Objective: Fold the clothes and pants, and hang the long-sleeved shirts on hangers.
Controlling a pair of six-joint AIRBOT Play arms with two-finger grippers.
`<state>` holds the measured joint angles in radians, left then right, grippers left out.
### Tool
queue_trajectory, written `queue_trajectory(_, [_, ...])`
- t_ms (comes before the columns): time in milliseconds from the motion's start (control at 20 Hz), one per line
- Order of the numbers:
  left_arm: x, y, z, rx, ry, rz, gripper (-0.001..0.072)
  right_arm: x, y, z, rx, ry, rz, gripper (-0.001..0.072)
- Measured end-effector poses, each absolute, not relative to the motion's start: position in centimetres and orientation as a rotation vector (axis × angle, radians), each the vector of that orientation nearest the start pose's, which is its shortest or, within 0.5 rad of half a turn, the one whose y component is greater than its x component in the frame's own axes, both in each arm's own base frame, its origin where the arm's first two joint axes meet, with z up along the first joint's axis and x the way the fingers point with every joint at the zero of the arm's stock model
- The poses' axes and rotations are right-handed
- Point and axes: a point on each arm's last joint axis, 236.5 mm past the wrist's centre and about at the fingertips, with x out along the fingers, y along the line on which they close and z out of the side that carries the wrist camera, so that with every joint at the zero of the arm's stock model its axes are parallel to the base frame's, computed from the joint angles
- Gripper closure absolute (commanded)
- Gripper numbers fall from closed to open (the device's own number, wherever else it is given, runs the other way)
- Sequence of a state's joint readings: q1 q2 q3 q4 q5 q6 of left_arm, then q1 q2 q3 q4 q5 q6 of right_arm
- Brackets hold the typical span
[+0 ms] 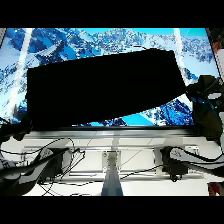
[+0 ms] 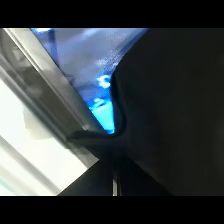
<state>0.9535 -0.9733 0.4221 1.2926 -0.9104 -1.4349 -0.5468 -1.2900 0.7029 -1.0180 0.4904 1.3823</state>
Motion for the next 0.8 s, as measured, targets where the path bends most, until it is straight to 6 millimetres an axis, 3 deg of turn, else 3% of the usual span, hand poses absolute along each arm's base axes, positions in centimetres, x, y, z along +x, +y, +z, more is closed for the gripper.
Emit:
queue_trajectory(50, [17.1,15.5,-11.2,-0.822,1.217,0.622,0.0694,36.3,-15.1,-8.2,0.666,0.901,-0.405,0.0669])
queue_trajectory(150, [18.0,16.2,-10.2,-0.811,1.186,0.613,0.0694,36.1,-14.8,-7.5,0.656,0.903,-0.390,0.0278])
queue_trajectory(300, [18.6,16.3,-9.6,-0.822,1.171,0.601,0.0694,35.9,-14.3,-7.6,0.732,0.911,-0.408,0.0225])
queue_trajectory(350, [18.7,16.3,-9.5,-0.823,1.168,0.598,0.0694,35.8,-13.8,-8.0,0.764,0.926,-0.410,0.0173])
queue_trajectory(550, [19.0,16.3,-9.3,-0.828,1.159,0.594,0.0693,36.2,-11.8,-10.0,0.873,0.972,-0.405,0.0180])
queue_trajectory(650, [19.0,16.3,-9.3,-0.828,1.158,0.593,0.0694,37.1,-11.5,-10.5,0.887,0.951,-0.415,0.0229])
queue_trajectory(700, [19.0,16.3,-9.3,-0.828,1.158,0.592,0.0693,37.6,-11.6,-10.7,0.885,0.934,-0.424,0.0275])
queue_trajectory(800, [19.0,16.4,-9.2,-0.828,1.157,0.593,0.0694,38.2,-12.1,-10.8,0.874,0.904,-0.442,0.0545])
